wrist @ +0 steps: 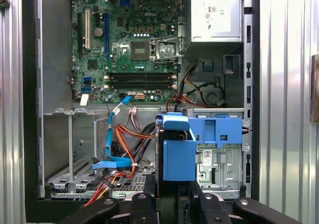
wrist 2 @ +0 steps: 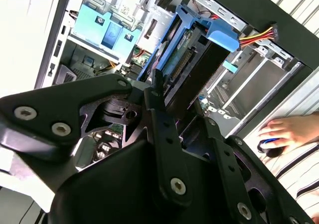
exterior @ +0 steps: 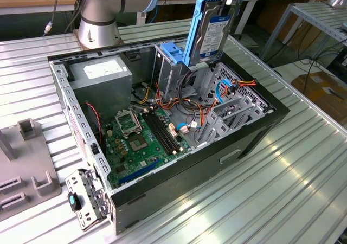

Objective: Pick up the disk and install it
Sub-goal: 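Pick up the disk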

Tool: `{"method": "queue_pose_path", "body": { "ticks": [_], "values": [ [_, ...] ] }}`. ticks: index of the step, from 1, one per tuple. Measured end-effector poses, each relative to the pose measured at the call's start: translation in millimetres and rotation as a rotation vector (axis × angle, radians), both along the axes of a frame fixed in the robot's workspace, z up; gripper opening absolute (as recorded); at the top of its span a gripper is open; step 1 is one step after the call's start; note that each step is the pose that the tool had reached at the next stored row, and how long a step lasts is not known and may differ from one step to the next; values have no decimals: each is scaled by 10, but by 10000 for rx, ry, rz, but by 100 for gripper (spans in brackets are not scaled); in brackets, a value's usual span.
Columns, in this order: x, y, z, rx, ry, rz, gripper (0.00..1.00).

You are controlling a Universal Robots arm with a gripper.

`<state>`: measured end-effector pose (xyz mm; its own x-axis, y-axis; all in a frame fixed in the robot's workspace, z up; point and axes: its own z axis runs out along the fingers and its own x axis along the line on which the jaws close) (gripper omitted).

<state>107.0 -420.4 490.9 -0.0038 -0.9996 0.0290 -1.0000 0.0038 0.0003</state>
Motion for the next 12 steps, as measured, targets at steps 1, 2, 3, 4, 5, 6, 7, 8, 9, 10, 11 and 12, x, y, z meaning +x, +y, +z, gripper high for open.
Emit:
{"method": "queue_pose_path", "body": {
  "ticks": [1,2,3,4,5,6,7,8,9,10,11,12],
  "values": [
    [0,-6,0,0,0,0,35],
    [1,-10,0,1,0,1,35],
    [1,-13,0,1,0,0,35],
    [2,-16,0,1,0,1,35],
    [2,-18,0,-1,0,0,35],
    [3,-20,0,-1,0,1,35],
    [5,-20,0,-1,0,1,35],
    [12,-21,0,-1,1,2,35],
    [24,-21,0,-1,0,0,35],
    [48,-21,0,-1,0,0,35],
    [62,-21,0,-2,0,0,35],
    [86,-21,-1,0,0,0,35]
  ]
}}
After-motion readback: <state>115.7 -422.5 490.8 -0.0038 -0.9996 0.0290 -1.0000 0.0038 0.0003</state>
